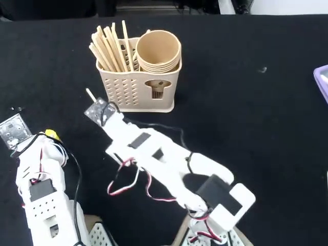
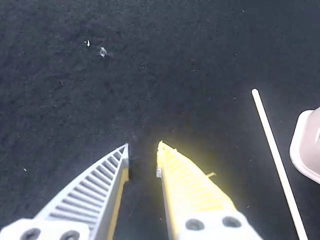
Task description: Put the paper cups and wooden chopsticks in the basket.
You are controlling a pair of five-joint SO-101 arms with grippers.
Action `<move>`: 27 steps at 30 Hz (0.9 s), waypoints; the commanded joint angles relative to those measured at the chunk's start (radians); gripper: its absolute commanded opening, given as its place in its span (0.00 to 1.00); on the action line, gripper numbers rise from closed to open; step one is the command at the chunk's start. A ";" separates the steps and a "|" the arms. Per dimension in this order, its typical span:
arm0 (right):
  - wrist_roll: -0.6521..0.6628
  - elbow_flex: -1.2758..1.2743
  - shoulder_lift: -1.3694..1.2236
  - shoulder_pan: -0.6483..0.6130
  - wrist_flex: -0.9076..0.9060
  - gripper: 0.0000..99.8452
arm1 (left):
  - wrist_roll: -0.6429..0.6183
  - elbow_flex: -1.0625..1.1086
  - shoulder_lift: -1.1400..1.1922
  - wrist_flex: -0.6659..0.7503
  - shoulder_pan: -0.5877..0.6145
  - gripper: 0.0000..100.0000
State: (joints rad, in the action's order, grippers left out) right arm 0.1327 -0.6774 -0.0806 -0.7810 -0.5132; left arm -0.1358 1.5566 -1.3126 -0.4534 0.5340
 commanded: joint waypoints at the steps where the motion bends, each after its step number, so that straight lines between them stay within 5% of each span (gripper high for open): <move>1: 0.000 0.088 -0.022 0.002 -0.094 0.10 | -0.008 -0.007 0.003 0.018 0.010 0.10; 12: 0.046 0.170 -0.070 0.029 -0.288 0.12 | -0.006 -0.007 0.003 0.018 0.010 0.10; 22: 0.097 0.044 0.219 0.021 -0.264 0.16 | -0.006 -0.007 0.003 0.018 0.010 0.10; 27: 0.175 -0.038 0.157 0.081 -0.115 0.16 | -0.009 -0.007 0.003 0.018 0.010 0.10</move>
State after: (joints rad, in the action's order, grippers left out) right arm 0.2631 -0.7081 0.0760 -0.7426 -0.7020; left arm -0.1358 1.5566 -1.3126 -0.4534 0.5355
